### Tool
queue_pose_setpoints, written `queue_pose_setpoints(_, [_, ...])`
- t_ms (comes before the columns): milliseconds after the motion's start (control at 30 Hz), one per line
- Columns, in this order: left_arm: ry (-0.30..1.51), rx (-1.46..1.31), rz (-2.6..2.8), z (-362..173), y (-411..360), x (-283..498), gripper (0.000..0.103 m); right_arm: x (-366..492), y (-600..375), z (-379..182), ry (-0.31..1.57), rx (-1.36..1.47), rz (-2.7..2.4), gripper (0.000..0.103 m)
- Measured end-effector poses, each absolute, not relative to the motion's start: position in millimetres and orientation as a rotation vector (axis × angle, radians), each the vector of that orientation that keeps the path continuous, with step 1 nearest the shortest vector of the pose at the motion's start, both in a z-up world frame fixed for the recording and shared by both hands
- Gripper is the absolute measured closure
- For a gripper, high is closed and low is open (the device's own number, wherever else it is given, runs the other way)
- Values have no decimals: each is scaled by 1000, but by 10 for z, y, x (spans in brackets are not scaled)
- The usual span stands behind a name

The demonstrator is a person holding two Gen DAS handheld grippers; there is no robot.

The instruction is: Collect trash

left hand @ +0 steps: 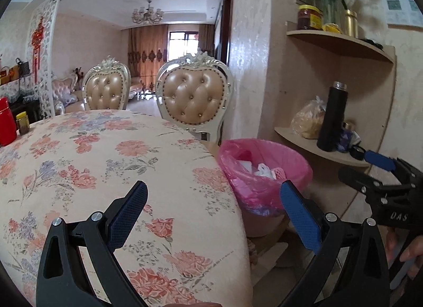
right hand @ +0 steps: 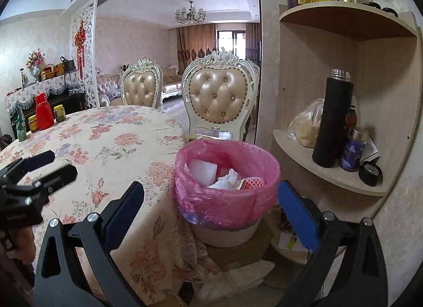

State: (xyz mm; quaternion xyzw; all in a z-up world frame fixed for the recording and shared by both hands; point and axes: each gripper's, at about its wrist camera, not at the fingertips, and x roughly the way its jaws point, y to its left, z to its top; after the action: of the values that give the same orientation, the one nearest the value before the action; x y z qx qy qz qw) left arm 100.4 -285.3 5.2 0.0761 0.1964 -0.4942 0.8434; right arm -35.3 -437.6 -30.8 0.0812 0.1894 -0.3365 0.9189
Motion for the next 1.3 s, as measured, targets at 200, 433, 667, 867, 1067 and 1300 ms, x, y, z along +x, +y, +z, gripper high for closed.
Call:
queue_pose_setpoints(200, [424, 146, -1039, 29, -2830, 1034, 7, -353, -4359, -297, 387, 164, -687, 5])
queue_pose_setpoints(433, [416, 144, -1028, 34, -2818, 1049, 7, -339, -4324, -284, 378, 162, -673, 5])
queue_pose_setpoints(667, [403, 150, -1023, 34, -2811, 1048, 7, -325, -4300, -287, 382, 155, -670, 5])
queue_pose_setpoints(867, [396, 153, -1016, 31, -2812, 1045, 7, -324, -4309, -314, 384, 159, -676, 5])
queue_pose_setpoints(1067, [391, 157, -1011, 31, -2816, 1043, 7, -321, -4305, -323, 386, 161, -676, 5])
queue_pose_setpoints(1300, [389, 159, -1010, 27, -2813, 1046, 7, -323, -4308, -349, 389, 163, -677, 5])
